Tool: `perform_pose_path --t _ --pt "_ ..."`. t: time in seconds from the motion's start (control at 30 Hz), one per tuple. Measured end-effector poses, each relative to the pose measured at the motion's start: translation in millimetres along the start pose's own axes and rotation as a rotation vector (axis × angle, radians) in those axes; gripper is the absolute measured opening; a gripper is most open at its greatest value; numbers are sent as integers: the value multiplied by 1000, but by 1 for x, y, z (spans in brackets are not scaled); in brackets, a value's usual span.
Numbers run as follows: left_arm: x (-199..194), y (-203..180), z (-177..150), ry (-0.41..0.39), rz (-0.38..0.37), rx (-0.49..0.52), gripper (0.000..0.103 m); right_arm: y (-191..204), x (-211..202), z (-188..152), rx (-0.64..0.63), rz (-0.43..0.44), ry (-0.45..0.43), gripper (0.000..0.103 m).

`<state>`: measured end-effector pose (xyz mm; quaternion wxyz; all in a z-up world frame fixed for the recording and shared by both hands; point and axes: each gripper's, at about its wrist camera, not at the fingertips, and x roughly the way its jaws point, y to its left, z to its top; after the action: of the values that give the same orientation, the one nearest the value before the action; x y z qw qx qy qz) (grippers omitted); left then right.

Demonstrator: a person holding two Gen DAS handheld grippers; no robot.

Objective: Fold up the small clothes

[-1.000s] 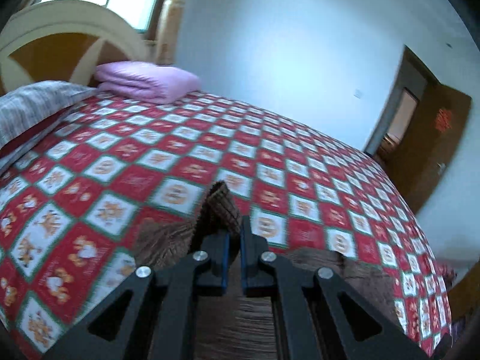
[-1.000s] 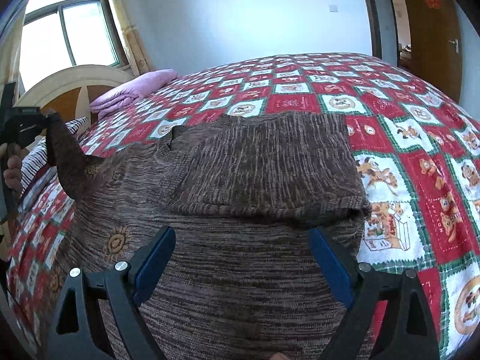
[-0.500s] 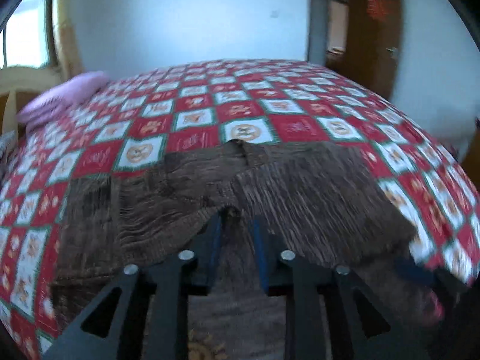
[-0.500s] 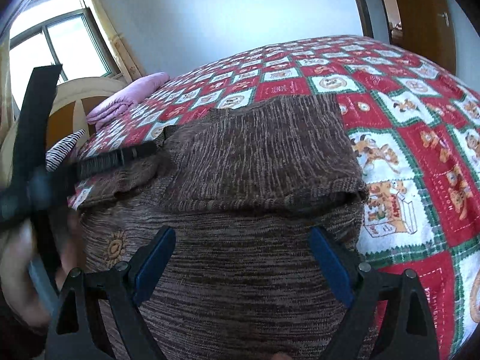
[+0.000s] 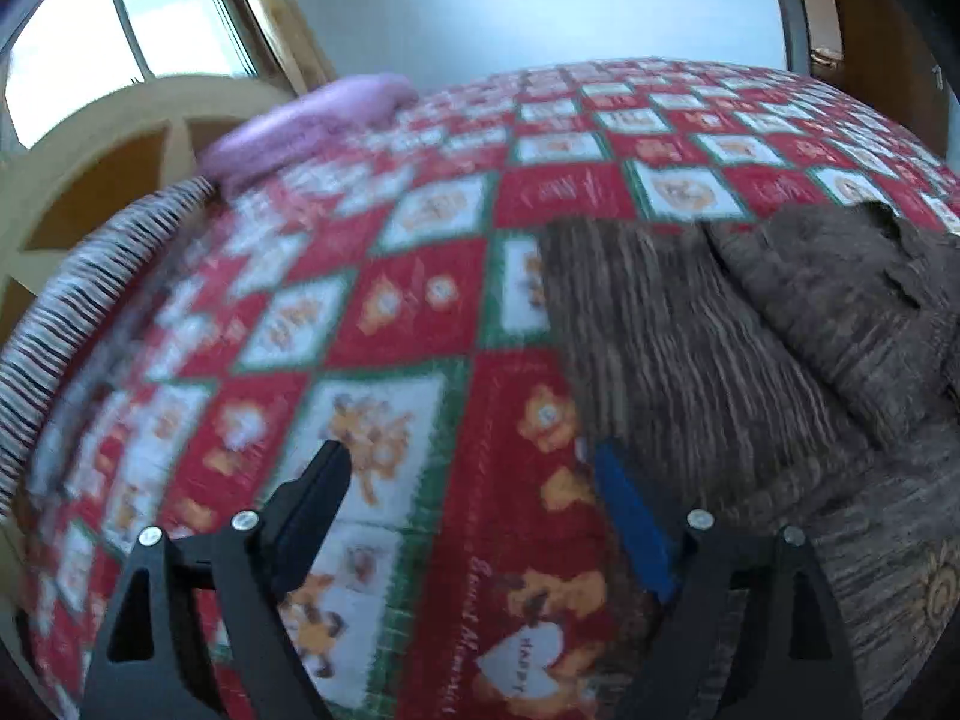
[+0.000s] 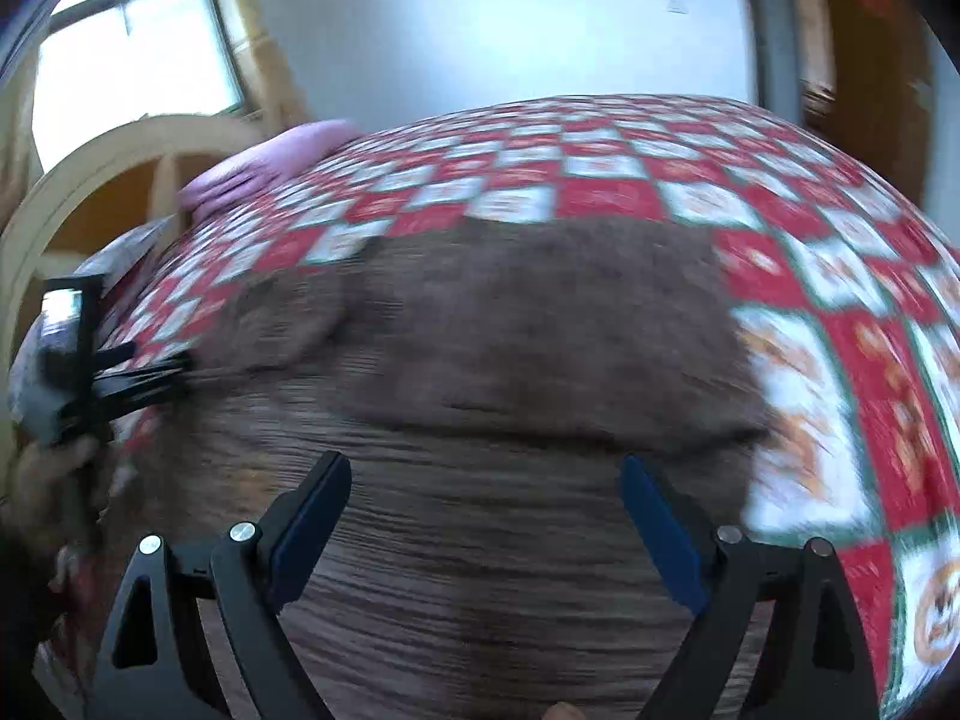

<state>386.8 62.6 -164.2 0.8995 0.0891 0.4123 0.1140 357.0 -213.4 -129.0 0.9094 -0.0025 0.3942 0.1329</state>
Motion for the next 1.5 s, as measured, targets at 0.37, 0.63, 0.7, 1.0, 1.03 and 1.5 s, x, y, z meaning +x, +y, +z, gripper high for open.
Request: perform_pose_path --t 0.37,0.63,0.7,1.0,1.03,1.5 --pt "6 23 -13 3 -147 -129 94 144 114 59 -357 -43 151 71" --pt "9 26 -16 9 -181 -152 95 46 123 118 -109 -345 45 54" --pt "9 28 -16 11 -188 -163 97 4 112 129 7 -381 37 54" --pt "12 33 -16 21 -201 -189 101 -2 100 87 121 78 164 55" --pt "12 33 -16 20 -201 -190 101 6 103 81 100 95 182 55" --pt "13 36 -17 20 -223 -208 103 34 79 58 58 72 218 9"
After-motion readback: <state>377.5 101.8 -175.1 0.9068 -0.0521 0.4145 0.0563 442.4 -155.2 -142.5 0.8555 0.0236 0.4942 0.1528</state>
